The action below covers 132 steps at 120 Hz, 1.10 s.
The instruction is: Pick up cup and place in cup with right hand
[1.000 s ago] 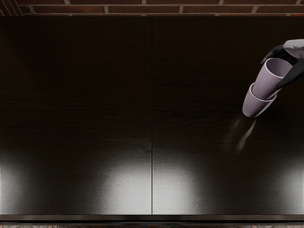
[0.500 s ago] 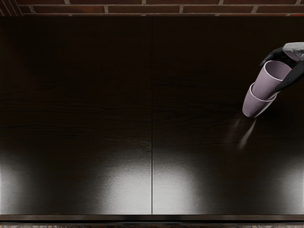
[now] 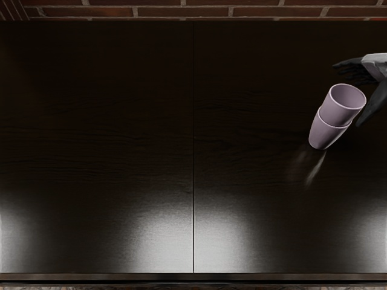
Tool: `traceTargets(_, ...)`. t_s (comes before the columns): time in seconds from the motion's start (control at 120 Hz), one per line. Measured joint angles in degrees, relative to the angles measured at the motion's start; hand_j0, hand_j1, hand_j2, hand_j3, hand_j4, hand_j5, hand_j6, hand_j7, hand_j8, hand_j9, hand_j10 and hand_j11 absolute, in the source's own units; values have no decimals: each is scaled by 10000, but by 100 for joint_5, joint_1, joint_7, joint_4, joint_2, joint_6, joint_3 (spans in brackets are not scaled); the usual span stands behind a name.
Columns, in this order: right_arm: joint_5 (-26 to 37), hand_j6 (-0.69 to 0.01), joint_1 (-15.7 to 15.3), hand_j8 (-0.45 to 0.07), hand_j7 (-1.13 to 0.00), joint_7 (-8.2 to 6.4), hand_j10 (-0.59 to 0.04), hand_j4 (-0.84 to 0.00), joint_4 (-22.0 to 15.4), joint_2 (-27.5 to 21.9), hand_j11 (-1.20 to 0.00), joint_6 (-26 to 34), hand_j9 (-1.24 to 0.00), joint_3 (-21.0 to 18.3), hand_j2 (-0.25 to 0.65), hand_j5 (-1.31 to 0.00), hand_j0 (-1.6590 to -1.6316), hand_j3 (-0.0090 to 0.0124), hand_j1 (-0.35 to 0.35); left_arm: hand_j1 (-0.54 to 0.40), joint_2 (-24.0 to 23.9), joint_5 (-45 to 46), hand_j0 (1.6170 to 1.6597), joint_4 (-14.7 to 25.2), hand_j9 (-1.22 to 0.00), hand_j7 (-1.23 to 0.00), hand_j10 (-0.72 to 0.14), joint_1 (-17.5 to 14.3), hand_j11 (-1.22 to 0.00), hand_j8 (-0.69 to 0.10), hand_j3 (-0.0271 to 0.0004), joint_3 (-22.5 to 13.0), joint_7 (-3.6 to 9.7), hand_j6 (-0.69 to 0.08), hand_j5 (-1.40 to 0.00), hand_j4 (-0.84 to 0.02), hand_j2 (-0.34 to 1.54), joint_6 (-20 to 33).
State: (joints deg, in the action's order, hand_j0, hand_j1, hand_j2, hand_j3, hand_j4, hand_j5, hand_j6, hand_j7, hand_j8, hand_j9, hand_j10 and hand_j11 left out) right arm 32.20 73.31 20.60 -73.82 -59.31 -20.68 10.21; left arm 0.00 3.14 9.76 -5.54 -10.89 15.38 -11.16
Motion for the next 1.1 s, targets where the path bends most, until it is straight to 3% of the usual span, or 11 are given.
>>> traceTargets(0.225, -818, -261, 34, -227, -305, 22, -251, -276, -4, -56, -316, -337, -314, 371, -16, -331, -16579, 0, -3256, 3490, 0, 1, 16581, 0, 0, 0, -1, 0, 0, -2, -1, 0, -1, -2, -1, -2, 0, 0)
traceTargets(0.558, -2747, -78, 43, -67, -60, 89, -67, -75, -59, 103, -62, -1341, -62, 703, -1, -67, -16580, 0, -3453, 3490, 0, 1, 16581, 0, 0, 0, -1, 0, 0, -2, -1, -1, -1, -2, -1, -2, 0, 0)
traceTargets(0.75, -3174, -38, 19, -33, -23, 93, -31, -35, -110, 585, -24, -1420, -24, 715, 0, -27, -16580, 0, -3480, 3490, 0, 1, 16581, 0, 0, 0, -1, 0, 0, -2, -1, -1, 0, -2, -1, -2, 0, 0)
traceTargets(1.1, -3463, -9, -108, -8, -4, 94, -7, -9, -321, 873, -4, -1434, -4, 713, 2, -5, -16581, 0, -3491, 3490, 0, 4, 16581, 0, 0, 0, -2, -6, 0, -2, -1, 1, 0, -2, -1, -2, 0, 0)
